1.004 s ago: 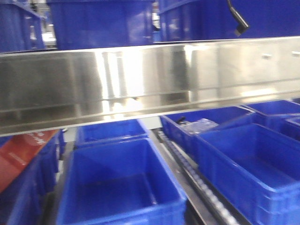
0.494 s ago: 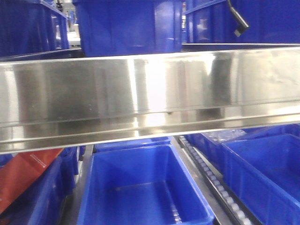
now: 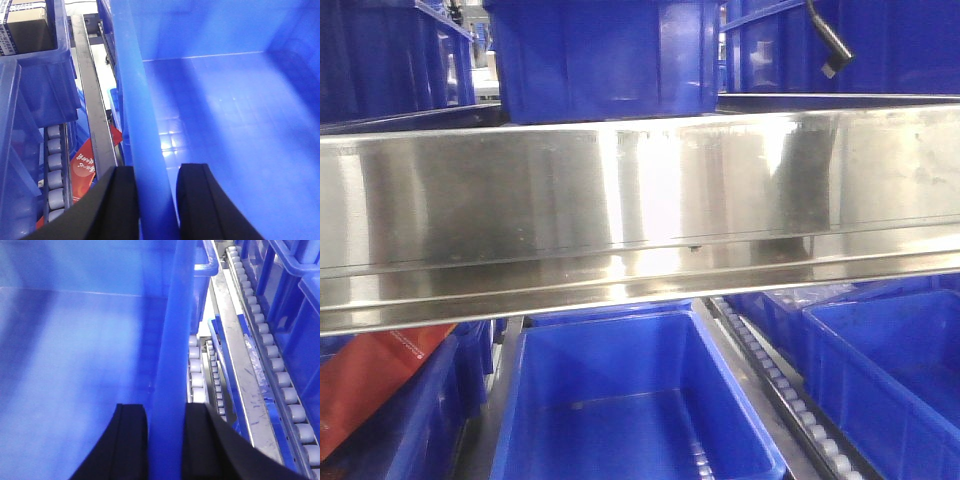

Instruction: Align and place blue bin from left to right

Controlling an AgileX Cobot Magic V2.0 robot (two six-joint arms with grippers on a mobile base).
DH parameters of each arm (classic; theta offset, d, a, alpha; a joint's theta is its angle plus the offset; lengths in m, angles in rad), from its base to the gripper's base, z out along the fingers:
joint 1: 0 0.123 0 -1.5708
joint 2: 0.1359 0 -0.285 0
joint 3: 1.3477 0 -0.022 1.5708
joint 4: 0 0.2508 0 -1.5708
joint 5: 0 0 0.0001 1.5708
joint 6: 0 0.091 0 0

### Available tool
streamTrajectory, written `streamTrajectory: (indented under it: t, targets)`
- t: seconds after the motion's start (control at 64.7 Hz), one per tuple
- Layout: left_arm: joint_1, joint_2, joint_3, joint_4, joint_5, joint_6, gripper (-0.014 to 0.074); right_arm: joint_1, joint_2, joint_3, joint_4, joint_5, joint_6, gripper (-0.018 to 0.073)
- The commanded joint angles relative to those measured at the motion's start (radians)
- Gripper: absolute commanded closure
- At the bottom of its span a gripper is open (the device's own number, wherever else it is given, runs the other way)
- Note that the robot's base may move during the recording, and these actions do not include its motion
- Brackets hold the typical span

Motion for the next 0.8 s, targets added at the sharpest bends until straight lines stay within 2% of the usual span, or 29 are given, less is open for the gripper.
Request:
streamTrajectory:
  t: [0.0, 0.788]
  targets:
    - [-0.008, -0.025, -0.018, -0.022, -0.088, 0.020, 0.0613, 0.004, -0.022, -0.022, -0.012, -0.143, -0.043, 0.0629]
    - [-0.008, -0.025, -0.018, -0.022, -0.088, 0.020, 0.0613, 0.004, -0.022, -0.022, -0.012, -0.143, -0.043, 0.0629]
